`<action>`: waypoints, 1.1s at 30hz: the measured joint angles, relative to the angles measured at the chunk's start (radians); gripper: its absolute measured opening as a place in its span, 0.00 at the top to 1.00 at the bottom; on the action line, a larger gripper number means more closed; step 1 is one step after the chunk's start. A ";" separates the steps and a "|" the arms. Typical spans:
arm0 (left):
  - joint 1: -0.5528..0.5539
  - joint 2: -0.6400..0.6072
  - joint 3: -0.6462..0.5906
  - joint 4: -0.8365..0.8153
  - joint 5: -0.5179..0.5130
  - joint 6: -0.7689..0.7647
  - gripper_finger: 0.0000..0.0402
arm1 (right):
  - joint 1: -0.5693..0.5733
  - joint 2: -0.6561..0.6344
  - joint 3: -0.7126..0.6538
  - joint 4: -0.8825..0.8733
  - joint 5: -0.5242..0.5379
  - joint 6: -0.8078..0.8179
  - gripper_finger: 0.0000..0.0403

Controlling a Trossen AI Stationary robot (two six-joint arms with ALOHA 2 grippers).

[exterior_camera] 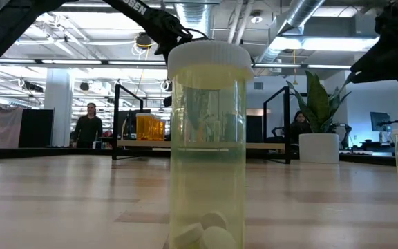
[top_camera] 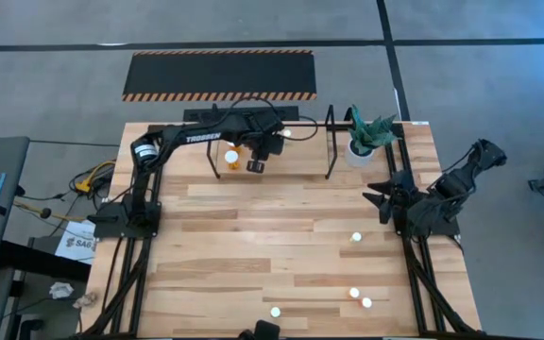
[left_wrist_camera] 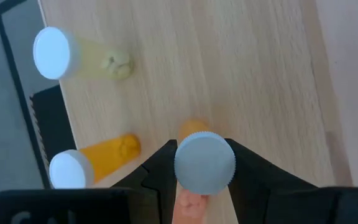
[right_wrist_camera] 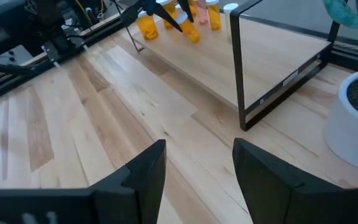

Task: Pick and place medicine bottles onto shelf by color
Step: Put the top small orange pill bottle on the shelf aligned with the other small orange pill bottle

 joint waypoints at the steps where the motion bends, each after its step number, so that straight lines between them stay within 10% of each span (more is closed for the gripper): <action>1: 0.000 0.000 0.000 -0.001 -0.001 0.005 0.74 | 0.000 0.000 0.000 0.000 0.000 0.000 0.48; 33: 0.047 0.007 0.041 -0.052 0.123 -0.137 0.74 | 0.000 0.000 0.000 0.000 0.000 0.000 0.48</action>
